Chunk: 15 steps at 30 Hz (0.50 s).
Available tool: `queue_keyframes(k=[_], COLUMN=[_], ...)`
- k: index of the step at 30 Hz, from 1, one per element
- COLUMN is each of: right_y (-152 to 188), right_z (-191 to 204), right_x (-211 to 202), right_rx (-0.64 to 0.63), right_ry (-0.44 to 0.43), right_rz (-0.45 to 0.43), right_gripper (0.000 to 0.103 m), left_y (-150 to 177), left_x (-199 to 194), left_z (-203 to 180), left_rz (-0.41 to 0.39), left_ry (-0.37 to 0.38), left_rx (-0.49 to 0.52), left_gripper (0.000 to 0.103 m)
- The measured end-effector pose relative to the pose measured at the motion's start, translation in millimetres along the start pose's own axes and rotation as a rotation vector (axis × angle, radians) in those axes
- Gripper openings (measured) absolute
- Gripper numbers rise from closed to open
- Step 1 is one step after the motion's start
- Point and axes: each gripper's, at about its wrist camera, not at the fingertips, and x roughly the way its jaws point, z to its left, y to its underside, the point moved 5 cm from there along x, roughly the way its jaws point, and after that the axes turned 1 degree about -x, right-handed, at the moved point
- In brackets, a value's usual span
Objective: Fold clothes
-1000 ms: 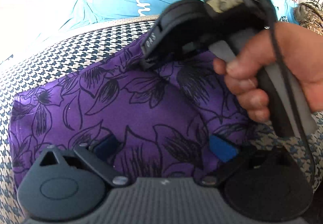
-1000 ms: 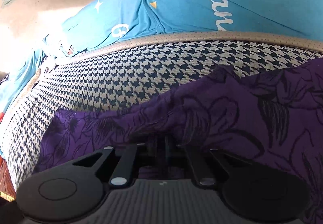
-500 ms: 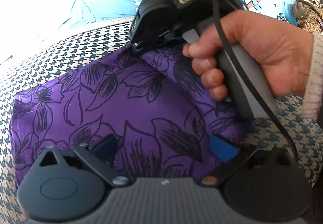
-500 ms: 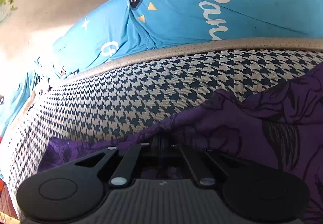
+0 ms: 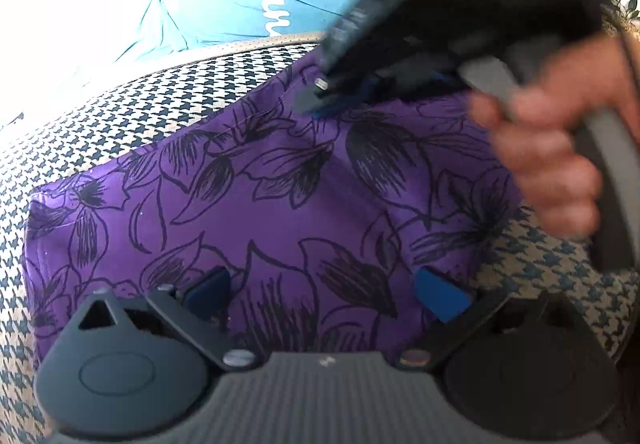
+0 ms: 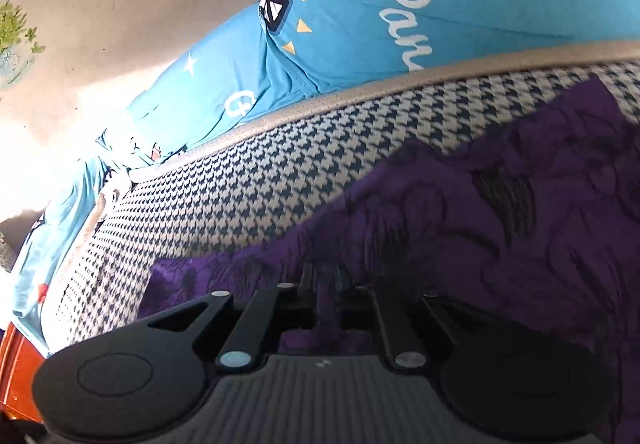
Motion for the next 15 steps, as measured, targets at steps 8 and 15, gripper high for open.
queue_keyframes(k=[8, 15], right_y=[40.4, 66.0], right_z=[2.4, 5.0], right_x=[-47.4, -58.4], right_rx=[0.047, 0.056], right_ry=[-0.041, -0.045], right_rz=[-0.018, 0.004], right_gripper=[0.01, 0.01], left_y=[16.4, 31.1], left_x=[-18.0, -34.0], left_z=[3.5, 18.2], left_rz=[-0.031, -0.047], left_ry=[-0.045, -0.094], left_rx=[-0.009, -0.077], left_gripper=[0.103, 0.103])
